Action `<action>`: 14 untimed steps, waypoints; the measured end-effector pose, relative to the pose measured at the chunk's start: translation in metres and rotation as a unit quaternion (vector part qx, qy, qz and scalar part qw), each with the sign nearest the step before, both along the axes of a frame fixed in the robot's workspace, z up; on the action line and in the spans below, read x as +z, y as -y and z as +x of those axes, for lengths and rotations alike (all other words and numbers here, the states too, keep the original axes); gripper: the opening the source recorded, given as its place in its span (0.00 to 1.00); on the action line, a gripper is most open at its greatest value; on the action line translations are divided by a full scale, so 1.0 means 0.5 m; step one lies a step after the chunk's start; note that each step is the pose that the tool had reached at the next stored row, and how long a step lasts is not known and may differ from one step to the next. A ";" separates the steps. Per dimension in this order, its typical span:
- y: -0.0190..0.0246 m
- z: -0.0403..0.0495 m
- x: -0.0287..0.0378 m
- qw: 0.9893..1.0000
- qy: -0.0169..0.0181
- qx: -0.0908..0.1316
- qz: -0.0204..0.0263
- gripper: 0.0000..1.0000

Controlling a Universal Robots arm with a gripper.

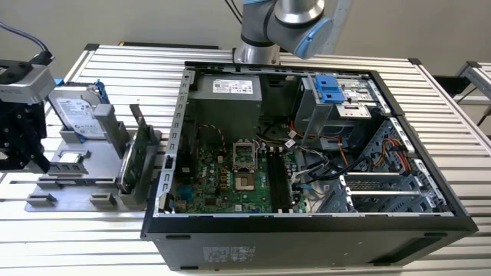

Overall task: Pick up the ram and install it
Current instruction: 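Pick up the ram and move it above insertion slot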

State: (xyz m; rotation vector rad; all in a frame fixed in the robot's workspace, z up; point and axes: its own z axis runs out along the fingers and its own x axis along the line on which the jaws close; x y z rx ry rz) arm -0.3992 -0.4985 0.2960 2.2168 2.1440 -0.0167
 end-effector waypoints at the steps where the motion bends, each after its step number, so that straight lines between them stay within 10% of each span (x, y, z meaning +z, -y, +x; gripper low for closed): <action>1: 0.0000 0.000 0.001 1.000 0.000 0.000 0.000 0.00; 14: 0.0000 0.000 0.017 1.000 0.000 0.000 0.000 0.00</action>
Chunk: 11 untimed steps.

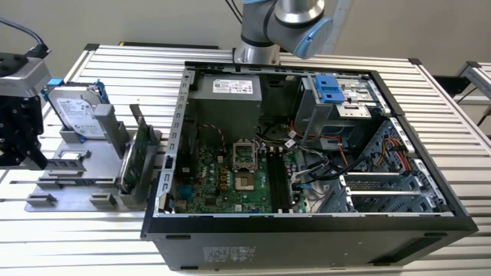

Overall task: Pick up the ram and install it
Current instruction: 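Pick up the ram and move it above insertion slot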

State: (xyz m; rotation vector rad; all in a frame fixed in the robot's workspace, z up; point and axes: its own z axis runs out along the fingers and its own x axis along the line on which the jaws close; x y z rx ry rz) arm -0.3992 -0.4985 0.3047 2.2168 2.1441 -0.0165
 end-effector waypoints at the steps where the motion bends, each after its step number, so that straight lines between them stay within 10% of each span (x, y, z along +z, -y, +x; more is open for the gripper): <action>1: 0.0000 0.000 0.001 1.000 0.000 0.000 0.000 0.00; 11: 0.0000 0.000 0.012 1.000 0.000 0.000 0.000 0.00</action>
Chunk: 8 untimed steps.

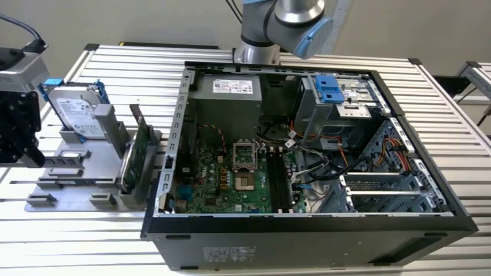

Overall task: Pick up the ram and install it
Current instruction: 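Pick up the ram and move it above insertion slot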

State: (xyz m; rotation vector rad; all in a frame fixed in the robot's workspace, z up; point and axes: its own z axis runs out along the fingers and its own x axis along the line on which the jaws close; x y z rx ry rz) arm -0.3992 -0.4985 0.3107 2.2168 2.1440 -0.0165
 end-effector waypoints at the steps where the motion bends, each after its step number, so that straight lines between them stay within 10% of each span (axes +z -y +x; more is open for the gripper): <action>1: -0.0002 0.000 0.001 1.000 0.000 0.000 0.000 0.00; 8: 0.0001 0.000 0.009 1.000 0.000 0.000 0.000 0.00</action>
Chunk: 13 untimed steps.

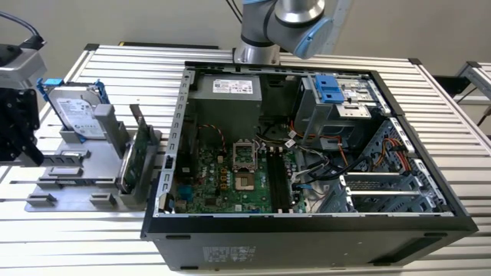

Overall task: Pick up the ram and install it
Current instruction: 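Pick up the ram and move it above insertion slot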

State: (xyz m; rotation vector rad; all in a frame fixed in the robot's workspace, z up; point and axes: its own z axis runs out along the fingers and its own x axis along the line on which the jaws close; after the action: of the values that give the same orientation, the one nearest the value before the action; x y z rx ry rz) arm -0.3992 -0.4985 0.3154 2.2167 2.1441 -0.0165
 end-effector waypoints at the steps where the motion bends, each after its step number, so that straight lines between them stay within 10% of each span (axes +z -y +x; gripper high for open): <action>1: 0.0000 0.000 0.001 1.000 0.000 0.000 0.000 0.00; 13: -0.0001 0.000 0.015 1.000 0.000 0.000 0.000 0.00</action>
State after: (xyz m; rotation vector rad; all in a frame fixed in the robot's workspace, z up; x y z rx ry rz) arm -0.3992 -0.4985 0.3231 2.2168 2.1441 -0.0166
